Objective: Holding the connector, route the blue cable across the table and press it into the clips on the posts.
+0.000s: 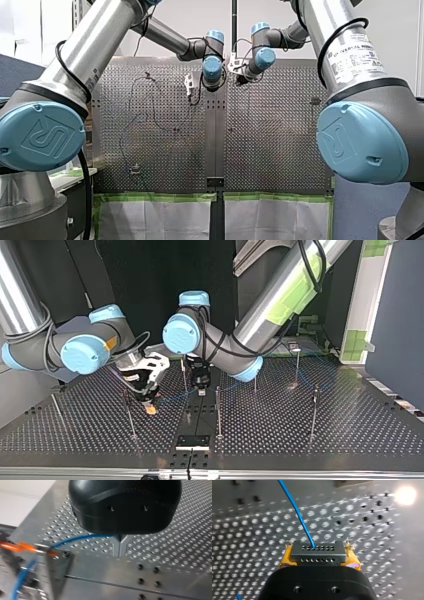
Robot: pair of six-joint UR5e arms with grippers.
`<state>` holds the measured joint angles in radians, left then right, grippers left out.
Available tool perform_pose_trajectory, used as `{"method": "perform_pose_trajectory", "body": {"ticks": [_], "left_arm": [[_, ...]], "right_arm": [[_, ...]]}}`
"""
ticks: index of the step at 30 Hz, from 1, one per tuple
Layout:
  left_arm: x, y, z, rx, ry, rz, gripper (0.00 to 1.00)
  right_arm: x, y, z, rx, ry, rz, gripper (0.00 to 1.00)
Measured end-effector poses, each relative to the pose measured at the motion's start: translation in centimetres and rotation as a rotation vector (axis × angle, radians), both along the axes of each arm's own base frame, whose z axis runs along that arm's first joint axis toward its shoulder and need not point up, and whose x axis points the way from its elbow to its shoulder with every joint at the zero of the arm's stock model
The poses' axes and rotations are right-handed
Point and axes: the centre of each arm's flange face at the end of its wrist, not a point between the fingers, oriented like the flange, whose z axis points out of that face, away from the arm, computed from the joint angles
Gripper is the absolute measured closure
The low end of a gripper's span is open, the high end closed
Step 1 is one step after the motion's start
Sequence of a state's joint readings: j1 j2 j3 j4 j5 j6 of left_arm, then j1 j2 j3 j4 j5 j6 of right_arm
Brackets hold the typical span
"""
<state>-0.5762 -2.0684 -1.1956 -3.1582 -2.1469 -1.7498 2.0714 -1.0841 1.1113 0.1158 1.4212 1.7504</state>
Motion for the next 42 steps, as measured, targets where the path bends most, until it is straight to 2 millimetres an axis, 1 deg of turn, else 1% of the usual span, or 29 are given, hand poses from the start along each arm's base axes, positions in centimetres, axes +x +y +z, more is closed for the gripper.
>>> {"method": "perform_pose_trajectory", "body": {"ticks": [10, 15, 22, 28, 31, 38, 42], "left_arm": [[-0.7, 0.3, -3.4, -0.021, 0.003, 0.018, 1.00], [-1.1, 0.3, -5.4, -0.029, 0.006, -0.007, 1.00], [-1.5, 0.7, -8.2, -0.036, 0.010, -0.047, 1.00], [-1.9, 0.9, -10.6, -0.043, 0.017, -0.095, 1.00], [-2.2, 0.9, -12.5, -0.039, 0.031, -0.117, 1.00], [-3.4, 0.8, -19.0, -0.024, 0.089, -0.154, 1.00], [-4.0, 1.1, -20.9, -0.030, 0.104, -0.160, 1.00]], "right_arm": [[-0.7, 0.8, -3.7, 0.062, 0.045, 0.000, 1.00], [-1.2, 1.3, -5.6, 0.085, 0.076, 0.000, 1.00], [-1.8, 2.2, -8.8, 0.117, 0.115, -0.002, 1.00], [-1.9, 2.9, -11.1, 0.124, 0.115, -0.001, 1.00], [-2.0, 3.3, -12.2, 0.125, 0.116, 0.000, 1.00], [-2.7, 3.7, -14.3, 0.118, 0.138, -0.009, 1.00], [-3.2, 4.2, -15.7, 0.115, 0.169, -0.014, 1.00]]}}
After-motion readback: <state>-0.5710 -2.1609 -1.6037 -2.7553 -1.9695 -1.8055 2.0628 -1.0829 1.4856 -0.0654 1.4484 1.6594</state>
